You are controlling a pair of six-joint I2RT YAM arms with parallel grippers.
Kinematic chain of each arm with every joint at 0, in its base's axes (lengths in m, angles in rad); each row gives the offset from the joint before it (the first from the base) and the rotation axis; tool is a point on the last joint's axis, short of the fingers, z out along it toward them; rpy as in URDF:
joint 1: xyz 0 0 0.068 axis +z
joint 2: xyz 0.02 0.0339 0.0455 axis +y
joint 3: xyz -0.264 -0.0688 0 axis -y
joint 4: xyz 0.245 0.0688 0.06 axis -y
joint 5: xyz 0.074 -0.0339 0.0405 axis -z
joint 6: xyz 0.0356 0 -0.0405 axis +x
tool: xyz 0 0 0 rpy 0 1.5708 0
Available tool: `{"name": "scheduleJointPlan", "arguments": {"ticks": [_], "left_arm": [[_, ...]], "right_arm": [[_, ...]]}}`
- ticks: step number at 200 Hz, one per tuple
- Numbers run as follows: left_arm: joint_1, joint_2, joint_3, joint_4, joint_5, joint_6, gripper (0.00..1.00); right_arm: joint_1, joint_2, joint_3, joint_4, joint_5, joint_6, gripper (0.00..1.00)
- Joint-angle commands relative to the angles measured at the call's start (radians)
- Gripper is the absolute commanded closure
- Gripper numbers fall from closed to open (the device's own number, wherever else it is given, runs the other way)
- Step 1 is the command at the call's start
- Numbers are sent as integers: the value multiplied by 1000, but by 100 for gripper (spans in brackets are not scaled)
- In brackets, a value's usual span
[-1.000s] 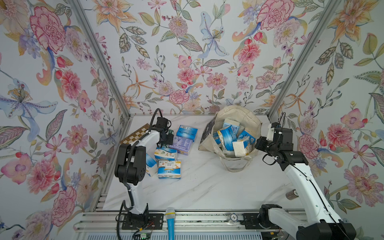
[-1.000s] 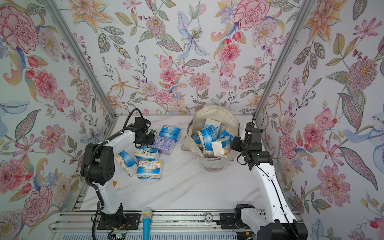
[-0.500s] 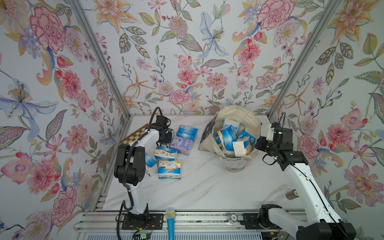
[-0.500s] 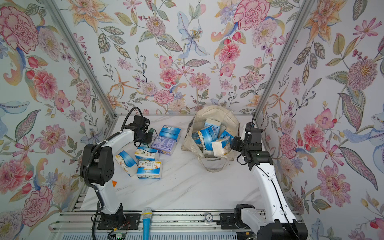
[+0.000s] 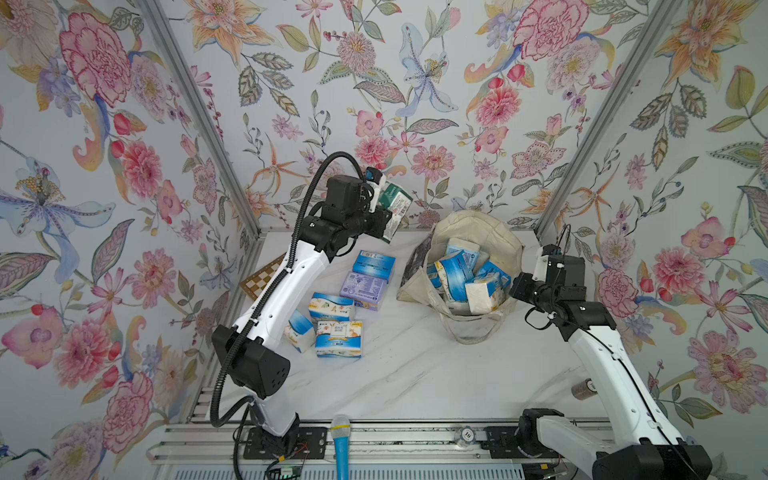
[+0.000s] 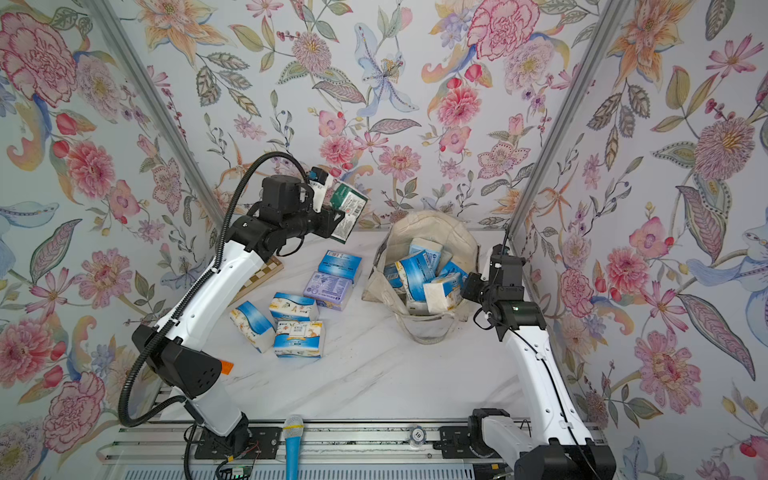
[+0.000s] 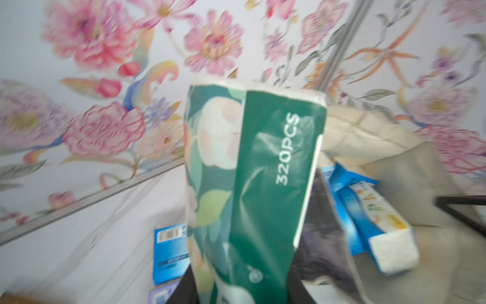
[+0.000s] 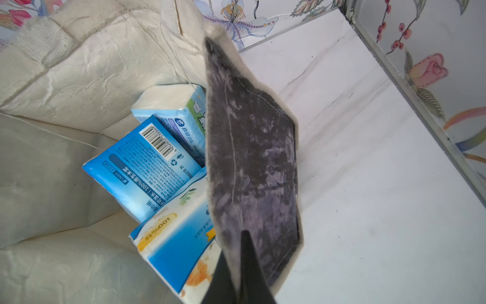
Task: Put tissues into the canvas bag
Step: Pick up the pack of facial tissues from the center of the board, then place the pack of facial tissues in the canvas bag.
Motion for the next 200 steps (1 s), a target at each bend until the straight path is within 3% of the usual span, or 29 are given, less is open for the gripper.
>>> {"name": "scheduleJointPlan", "arguments": {"ticks": [1,35,68,108,168,200], "left_arm": [[-72,51,127,7,95,-2,70],[-182,166,260,9,154,-8,71],[-238,284,314,-23,120,-7,71],[-273,389,339,-94,-26,36,72],[-276,395,280,-124,-436,64,72],[-276,411,283,-161,-514,85,72]], "right_arm": [[3,-1,8,6,-6,-6,100],[3,-5,9,8,-6,-7,100],[3,-8,11,9,-7,-8,100],[3,-12,5,8,-5,-13,100],[2,-3,-11,14,-9,-19,100],[0,11,-13,24,-18,-19,100]]}}
